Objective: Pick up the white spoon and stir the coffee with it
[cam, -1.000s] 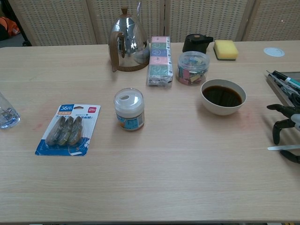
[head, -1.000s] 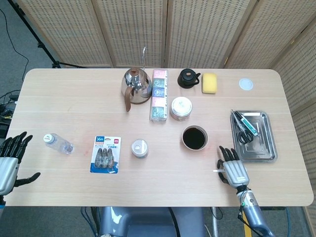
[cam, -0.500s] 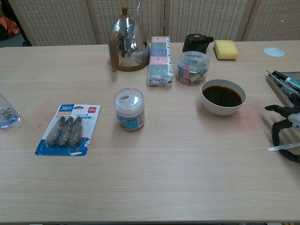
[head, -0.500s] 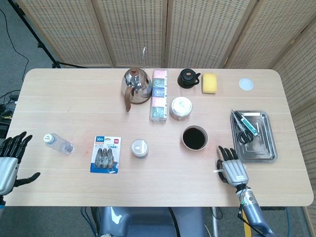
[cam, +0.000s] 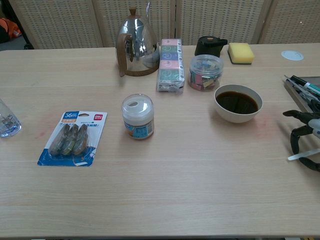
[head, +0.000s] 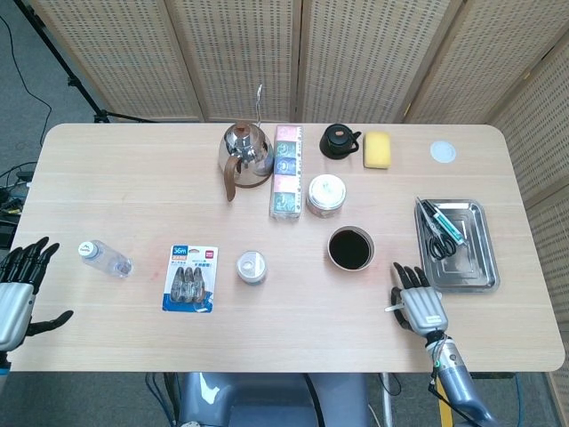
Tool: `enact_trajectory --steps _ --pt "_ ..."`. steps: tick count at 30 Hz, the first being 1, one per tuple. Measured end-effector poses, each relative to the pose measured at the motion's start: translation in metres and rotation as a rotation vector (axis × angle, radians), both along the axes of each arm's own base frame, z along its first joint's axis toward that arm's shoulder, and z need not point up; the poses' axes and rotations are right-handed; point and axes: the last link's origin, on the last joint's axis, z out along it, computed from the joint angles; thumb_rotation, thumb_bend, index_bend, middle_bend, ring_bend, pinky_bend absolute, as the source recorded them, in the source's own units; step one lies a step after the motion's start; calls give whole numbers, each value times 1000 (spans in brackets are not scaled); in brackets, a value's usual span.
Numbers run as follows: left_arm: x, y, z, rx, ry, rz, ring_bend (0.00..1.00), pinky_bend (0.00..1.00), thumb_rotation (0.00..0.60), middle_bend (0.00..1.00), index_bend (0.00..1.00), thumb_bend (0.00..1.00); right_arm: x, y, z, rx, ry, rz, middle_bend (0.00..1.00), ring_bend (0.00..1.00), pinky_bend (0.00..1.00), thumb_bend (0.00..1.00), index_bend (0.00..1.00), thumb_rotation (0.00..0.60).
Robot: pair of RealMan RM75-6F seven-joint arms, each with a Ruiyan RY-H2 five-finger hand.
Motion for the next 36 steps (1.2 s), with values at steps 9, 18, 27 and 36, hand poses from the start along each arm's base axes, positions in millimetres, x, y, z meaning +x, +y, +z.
enact_trajectory --steps 9,18,27,36 --pt "1 -1 0 -2 -1 -4 0 0 600 0 0 0 12 0 13 -38 -55 32 0 0 0 466 565 600" --pt "1 -2 2 -1 -11 -6 0 0 600 0 0 0 34 -3 31 -66 -172 52 0 0 0 466 572 600" --pt "2 -3 3 -3 -19 -12 0 0 600 0 0 0 51 -13 57 -101 -356 26 0 0 0 468 572 600" --pt "3 -5 1 -13 -17 -18 0 0 600 0 0 0 66 -26 71 -74 -519 -14 0 0 0 504 573 600"
